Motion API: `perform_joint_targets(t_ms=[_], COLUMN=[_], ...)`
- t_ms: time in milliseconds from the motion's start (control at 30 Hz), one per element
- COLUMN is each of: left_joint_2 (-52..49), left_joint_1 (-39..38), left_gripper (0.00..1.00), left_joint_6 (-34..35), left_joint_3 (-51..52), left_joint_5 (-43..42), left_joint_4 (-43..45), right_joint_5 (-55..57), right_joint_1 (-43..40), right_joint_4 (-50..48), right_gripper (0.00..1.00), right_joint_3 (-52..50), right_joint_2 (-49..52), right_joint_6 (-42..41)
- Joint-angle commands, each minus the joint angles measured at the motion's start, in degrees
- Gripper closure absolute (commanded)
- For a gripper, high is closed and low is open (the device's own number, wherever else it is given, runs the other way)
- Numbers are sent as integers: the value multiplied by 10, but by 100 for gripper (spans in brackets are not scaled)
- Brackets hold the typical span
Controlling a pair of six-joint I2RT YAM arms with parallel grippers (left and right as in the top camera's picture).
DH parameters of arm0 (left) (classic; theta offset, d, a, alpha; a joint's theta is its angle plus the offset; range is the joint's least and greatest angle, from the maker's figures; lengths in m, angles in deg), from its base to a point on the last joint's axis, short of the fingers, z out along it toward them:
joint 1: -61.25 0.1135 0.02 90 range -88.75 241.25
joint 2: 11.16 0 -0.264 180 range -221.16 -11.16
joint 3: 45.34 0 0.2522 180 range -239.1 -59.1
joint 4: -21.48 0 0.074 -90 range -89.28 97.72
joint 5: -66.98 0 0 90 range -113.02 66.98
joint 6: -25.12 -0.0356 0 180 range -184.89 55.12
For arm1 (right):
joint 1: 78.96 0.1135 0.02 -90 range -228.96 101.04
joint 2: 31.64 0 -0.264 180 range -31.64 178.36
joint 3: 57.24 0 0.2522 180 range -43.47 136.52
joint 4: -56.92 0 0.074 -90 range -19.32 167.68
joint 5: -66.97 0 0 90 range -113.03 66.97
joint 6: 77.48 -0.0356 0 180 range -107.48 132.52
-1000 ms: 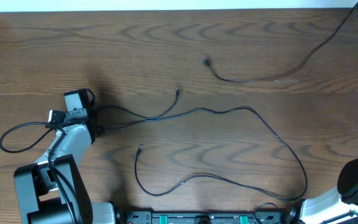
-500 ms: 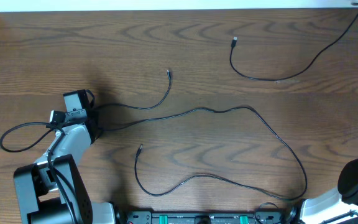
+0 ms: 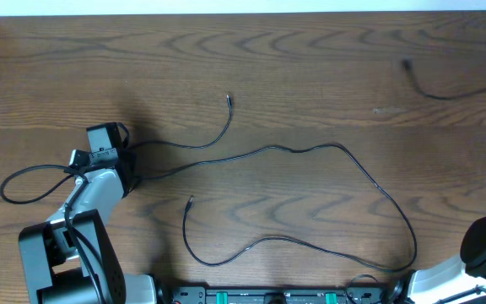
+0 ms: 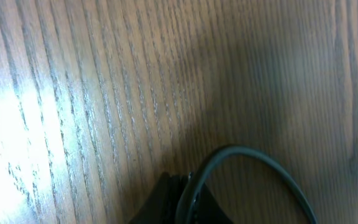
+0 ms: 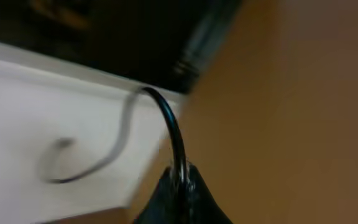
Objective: Untangle cables
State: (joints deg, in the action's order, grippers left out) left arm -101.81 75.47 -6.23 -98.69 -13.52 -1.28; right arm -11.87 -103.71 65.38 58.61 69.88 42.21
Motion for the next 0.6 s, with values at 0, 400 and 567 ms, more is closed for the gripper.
perform_joint_targets(t_ms=[0, 400, 567], left_joint_2=[-3, -3, -3], left_joint_1=[3, 2, 2], left_gripper=[93, 93, 92], left_joint_6=[-6, -6, -6], left_joint_3=[4, 4, 4], left_joint_5=[0, -27, -32], left_joint_4=[-2, -2, -2], right_joint_5=[53, -28, -123], right_joint_1=[-22, -17, -15], right_joint_4=[1, 251, 345], right_gripper=[99, 99, 99], right_joint_3=[13, 12, 12], right_joint_2=[-2, 8, 13], right_joint_6=[87, 87, 85])
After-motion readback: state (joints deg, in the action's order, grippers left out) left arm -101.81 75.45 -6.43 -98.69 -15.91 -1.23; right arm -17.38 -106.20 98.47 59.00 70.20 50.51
